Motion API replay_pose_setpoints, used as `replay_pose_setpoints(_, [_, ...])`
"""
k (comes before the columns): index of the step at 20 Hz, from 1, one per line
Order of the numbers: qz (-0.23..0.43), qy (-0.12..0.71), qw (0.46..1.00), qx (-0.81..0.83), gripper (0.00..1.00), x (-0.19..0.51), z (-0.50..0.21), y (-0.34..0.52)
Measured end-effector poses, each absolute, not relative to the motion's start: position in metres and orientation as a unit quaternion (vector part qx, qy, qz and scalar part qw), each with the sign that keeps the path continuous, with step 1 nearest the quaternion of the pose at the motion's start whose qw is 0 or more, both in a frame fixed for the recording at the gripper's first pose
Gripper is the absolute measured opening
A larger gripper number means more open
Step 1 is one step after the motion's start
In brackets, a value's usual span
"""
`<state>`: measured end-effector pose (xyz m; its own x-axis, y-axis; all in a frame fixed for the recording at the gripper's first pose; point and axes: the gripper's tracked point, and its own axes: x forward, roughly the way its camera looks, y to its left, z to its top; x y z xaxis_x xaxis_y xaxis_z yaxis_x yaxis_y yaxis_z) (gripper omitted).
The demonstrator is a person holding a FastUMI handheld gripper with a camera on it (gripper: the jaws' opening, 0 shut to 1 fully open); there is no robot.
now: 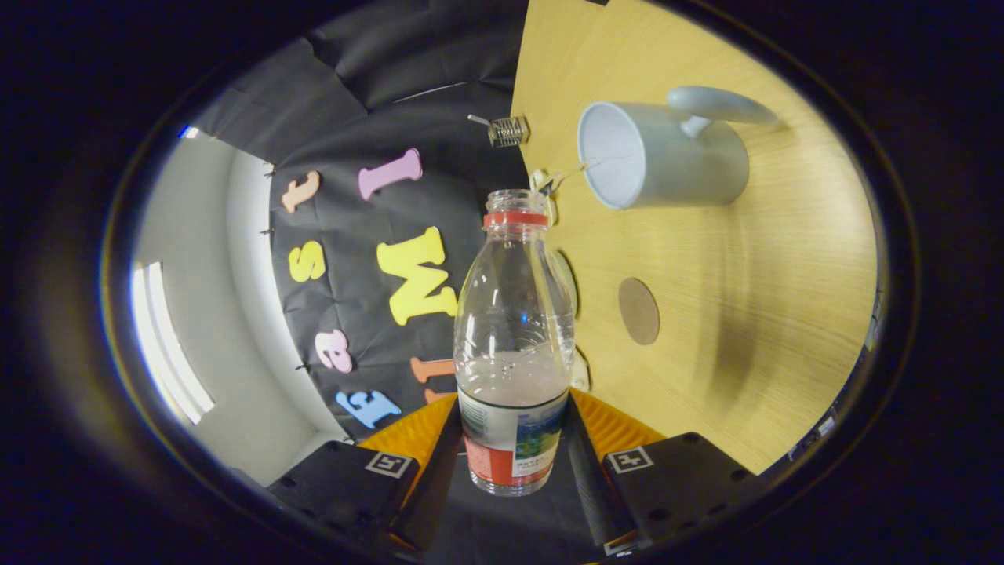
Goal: Take the bottle from table, then pour the juice into the cup, finally place the bottle on the coaster
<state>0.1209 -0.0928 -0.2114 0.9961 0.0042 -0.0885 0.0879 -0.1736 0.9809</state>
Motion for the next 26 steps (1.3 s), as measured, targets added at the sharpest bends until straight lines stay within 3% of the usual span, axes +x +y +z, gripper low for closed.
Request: replay_pose_setpoints(26, [-0.021, 0.016, 0.603, 0.798, 0.75, 0.123, -0.200, -0.095])
